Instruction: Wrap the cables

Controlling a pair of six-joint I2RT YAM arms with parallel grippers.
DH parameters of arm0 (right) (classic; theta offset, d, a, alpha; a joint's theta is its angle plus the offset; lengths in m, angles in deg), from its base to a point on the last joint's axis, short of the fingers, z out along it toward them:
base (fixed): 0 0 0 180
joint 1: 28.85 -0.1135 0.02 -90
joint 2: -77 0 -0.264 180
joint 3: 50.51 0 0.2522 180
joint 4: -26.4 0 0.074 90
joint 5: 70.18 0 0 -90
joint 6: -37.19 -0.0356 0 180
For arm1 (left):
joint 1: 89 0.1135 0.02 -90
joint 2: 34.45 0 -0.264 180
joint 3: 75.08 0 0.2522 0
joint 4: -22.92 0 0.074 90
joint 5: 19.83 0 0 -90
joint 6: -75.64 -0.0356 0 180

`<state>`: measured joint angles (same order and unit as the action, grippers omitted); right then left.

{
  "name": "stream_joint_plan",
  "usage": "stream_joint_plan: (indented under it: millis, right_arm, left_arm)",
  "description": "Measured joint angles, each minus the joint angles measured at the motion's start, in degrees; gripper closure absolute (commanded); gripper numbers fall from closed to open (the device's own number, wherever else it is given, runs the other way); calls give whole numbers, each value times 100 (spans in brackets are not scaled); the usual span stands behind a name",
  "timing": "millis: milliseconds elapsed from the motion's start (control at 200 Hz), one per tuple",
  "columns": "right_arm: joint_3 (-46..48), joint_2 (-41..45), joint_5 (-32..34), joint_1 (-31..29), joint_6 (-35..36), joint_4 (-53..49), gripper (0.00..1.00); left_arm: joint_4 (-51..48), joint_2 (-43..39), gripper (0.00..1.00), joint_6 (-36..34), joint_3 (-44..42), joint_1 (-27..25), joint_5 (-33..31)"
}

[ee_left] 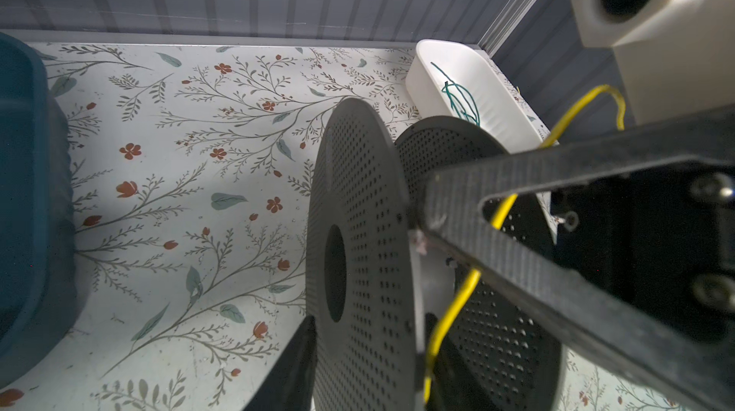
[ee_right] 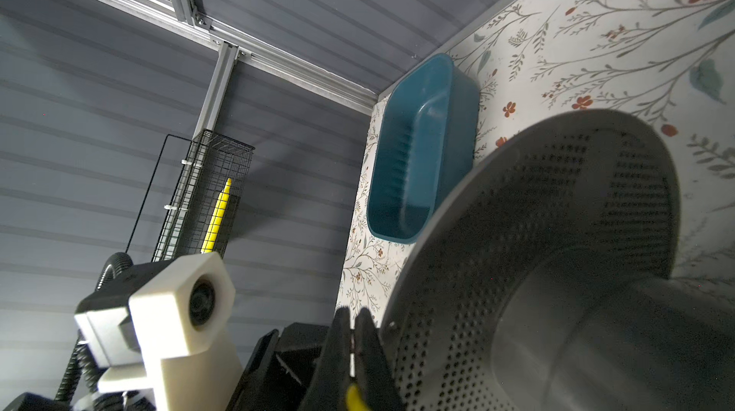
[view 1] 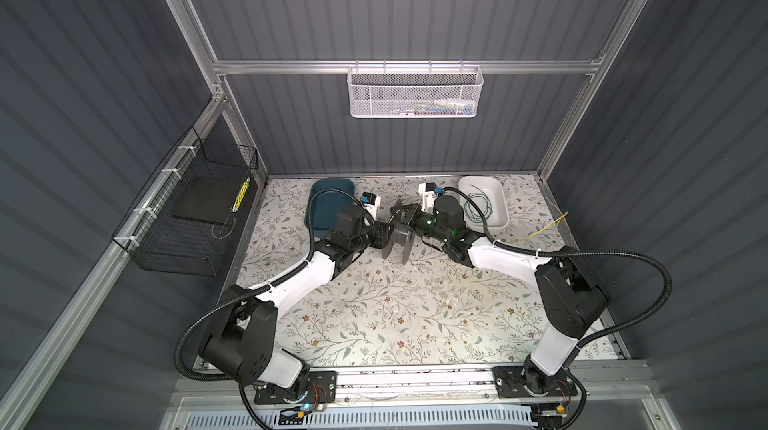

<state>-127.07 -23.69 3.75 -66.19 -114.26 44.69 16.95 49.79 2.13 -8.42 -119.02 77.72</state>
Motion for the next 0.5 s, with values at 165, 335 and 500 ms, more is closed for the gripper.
stream_joint_plan:
  millis: [165, 335, 500]
  right_arm:
    - [0, -55, 2, -17, -7, 55, 100]
    - [9, -85, 7, -39, -13, 101, 100]
    - [17, -85, 20, -44, -24, 133, 100]
  left_arm:
    - [0, 7, 64, -46, 0, -48, -101]
    - [0, 66, 79, -151, 0, -120, -175]
    - [2, 79, 92, -348, -2, -184, -306]
